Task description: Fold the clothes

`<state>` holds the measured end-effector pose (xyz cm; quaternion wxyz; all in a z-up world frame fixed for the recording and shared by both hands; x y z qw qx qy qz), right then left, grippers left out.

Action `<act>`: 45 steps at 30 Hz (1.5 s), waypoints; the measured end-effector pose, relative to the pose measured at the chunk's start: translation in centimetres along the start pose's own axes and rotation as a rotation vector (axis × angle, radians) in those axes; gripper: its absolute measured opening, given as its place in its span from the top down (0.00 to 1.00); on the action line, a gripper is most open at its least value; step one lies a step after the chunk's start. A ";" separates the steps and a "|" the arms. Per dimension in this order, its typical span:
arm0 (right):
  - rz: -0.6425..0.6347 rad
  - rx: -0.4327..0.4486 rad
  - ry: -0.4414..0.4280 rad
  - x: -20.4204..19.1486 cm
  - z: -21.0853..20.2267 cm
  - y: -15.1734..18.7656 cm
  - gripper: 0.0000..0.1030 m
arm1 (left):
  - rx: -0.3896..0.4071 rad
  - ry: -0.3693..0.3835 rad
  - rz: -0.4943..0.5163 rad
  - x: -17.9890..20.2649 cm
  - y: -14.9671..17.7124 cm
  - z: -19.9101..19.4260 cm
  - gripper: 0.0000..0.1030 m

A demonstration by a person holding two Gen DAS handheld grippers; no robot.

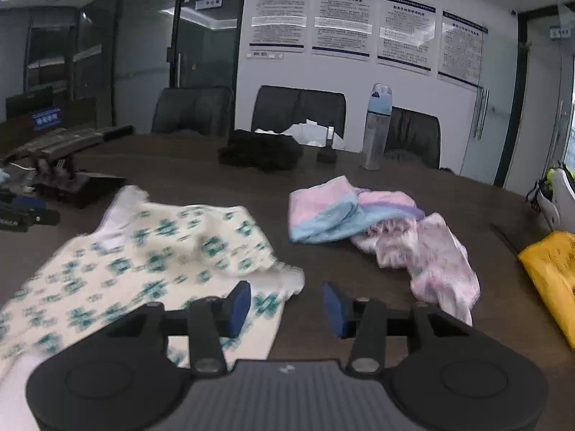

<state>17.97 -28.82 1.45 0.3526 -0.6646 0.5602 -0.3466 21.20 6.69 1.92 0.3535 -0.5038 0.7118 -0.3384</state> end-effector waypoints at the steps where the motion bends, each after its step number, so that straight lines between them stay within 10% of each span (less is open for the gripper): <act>1: -0.012 -0.005 0.013 0.3 1.5 -0.2 0.57 | -0.008 -0.004 0.004 -0.3 -0.1 1.4 0.49; 14: -0.128 -0.154 -0.079 -1.7 13.1 0.8 0.62 | -0.088 0.118 -0.046 -1.0 -0.4 11.0 0.49; 15: -0.124 -0.157 -0.092 -1.7 13.5 0.8 0.69 | -0.097 0.132 -0.047 -0.8 -0.4 11.3 0.52; 17: -0.110 -0.153 -0.115 -1.7 13.6 0.7 0.94 | -0.103 0.164 -0.042 -0.3 -0.5 11.7 0.92; 23: -0.078 -0.107 -0.085 -0.8 12.8 0.3 0.97 | 0.037 0.044 0.011 -0.8 -1.4 9.0 0.98; 29: -0.137 -0.124 0.010 -1.2 11.8 0.8 0.96 | 0.154 -0.064 0.281 2.9 0.5 3.1 0.98; 35: -0.188 -0.141 -0.063 -1.8 8.1 -0.1 0.77 | 0.070 -0.030 0.568 6.4 5.2 2.3 0.95; 39: -0.152 -0.076 -0.195 -3.5 5.6 -2.4 0.61 | 0.041 0.177 0.376 4.5 3.5 1.6 0.92; 43: -0.175 -0.081 -0.205 -5.4 7.9 -3.4 0.54 | 0.039 0.162 0.092 0.0 0.4 3.0 0.57; 45: -0.146 -0.103 -0.163 -4.9 10.2 -3.6 0.54 | -0.003 0.128 -0.047 -1.1 -0.5 5.0 0.56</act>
Point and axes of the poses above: each gripper's, at about its wrist camera, not at the fingertips, and z roughly the way its jaws point, x to its right, y to its underside, the point moved 8 cm from there along z, roughly the way its jaws point, and after that the axes turned 2 degrees about z, right-handed, at the moved point
